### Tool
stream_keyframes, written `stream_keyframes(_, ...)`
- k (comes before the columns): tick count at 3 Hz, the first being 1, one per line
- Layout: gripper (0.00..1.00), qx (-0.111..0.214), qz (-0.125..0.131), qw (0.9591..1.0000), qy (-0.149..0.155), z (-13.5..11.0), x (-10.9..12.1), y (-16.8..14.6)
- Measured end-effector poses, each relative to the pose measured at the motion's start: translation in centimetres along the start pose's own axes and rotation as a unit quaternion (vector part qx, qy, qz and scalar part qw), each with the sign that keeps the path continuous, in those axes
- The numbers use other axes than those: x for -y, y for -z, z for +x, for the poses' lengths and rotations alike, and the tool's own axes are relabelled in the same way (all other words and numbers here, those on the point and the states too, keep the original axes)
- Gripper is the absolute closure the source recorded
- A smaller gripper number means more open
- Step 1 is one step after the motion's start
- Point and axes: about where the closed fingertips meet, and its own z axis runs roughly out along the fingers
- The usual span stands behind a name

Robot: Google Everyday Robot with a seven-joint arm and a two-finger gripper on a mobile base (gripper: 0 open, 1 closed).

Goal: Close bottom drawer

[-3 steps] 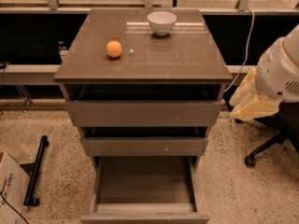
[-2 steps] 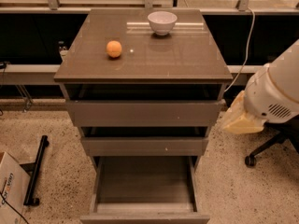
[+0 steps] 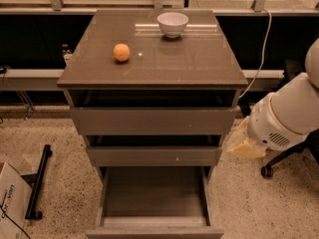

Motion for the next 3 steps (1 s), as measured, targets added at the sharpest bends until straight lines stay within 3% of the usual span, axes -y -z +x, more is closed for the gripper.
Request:
stream_keyframes(1,1.0,-0.008,-0.02,0.9997,0.007,0.7,-1.4,-4.2)
stream_keyframes(3,1.0,0.03,-0.037,0.9988,0.013,1.7,-3.2,-11.0)
